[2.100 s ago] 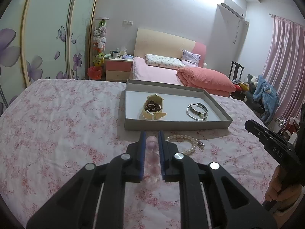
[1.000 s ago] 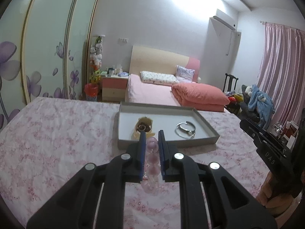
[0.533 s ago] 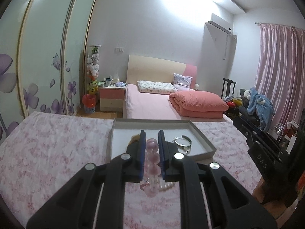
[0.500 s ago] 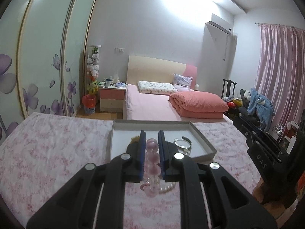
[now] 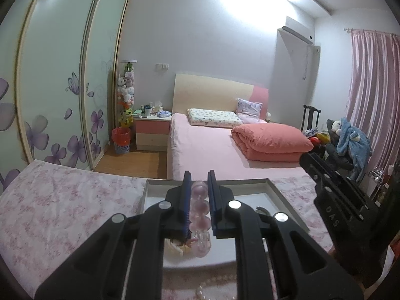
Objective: Organize jewelry
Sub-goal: 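Drop the pink bracelet onto the watch with left tool while right tool drops the earring in the tray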
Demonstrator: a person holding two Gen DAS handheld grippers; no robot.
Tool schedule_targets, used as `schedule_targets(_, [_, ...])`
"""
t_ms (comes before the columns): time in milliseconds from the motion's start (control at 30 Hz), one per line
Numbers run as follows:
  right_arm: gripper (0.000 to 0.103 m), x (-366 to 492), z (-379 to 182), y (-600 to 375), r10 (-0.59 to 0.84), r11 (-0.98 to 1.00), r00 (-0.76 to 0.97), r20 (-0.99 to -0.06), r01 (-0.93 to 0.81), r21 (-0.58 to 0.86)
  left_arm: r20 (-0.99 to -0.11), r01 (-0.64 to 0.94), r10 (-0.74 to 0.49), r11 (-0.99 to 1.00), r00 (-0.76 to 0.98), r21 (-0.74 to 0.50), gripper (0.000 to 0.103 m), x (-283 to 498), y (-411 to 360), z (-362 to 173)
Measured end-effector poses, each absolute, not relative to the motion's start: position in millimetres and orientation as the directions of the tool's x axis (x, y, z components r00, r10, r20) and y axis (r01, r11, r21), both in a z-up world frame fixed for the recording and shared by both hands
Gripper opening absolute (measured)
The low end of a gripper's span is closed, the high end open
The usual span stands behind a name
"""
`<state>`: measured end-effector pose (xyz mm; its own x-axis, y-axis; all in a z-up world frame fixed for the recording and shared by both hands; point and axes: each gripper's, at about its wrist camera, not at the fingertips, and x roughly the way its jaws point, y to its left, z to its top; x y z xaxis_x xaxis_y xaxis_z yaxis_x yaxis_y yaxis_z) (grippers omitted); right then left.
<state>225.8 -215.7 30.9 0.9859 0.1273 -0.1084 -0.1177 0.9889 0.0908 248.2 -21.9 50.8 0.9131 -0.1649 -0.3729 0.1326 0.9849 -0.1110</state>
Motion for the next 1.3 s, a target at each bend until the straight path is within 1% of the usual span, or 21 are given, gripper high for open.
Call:
schedule_targets(233, [0.014,263,14,-210,0.123,0.99,0.974,-0.188,-0.106,0.098,-0.414,0.116,-0.14,0.99,0.899,-0.084,0.014,294,-25,32])
schedule_targets(467, [0.014,290,-8,-216,0.117,0.988,0.944,-0.308,-0.08,0.13,-0.459,0.106,-0.13,0.991,0.879,-0.077,0.014,322,-24,11])
schedule_targets(767, [0.015,304,-12,-208,0.114,0.988,0.917,-0.382,-0.064,0.143,-0.479,0.096,-0.127,0.991,0.869,-0.088,0.014,339,-25,0])
schedule_targets(800, [0.018,305,-12,-209,0.125,0.986,0.912,-0.39,-0.07,0.152,-0.477,0.099,-0.131,0.991,0.869,-0.092,0.014,339,-25,0])
schedule_targets(833, [0.031,306,-13,-210,0.133,0.984,0.909,-0.396,-0.075,0.16,-0.471,0.102,-0.136,0.99,0.872,-0.097,0.014,338,-25,0])
schedule_targets(867, [0.039,306,-13,-210,0.133,0.984,0.909,-0.394,-0.073,0.163,-0.467,0.106,-0.141,0.989,0.873,-0.101,0.016,338,-25,1])
schedule_targets(900, [0.048,304,-13,-210,0.127,0.984,0.914,-0.385,-0.068,0.162,-0.463,0.113,-0.149,0.988,0.874,-0.105,0.02,337,-25,3])
schedule_targets(967, [0.048,301,-10,-212,0.123,0.985,0.919,-0.374,-0.067,0.161,-0.453,0.114,-0.149,0.988,0.879,-0.105,0.025,335,-24,5])
schedule_targets(1300, [0.048,290,0,-218,0.131,0.982,0.932,-0.338,-0.076,0.172,-0.446,0.094,-0.131,0.99,0.885,-0.104,0.025,325,-18,12])
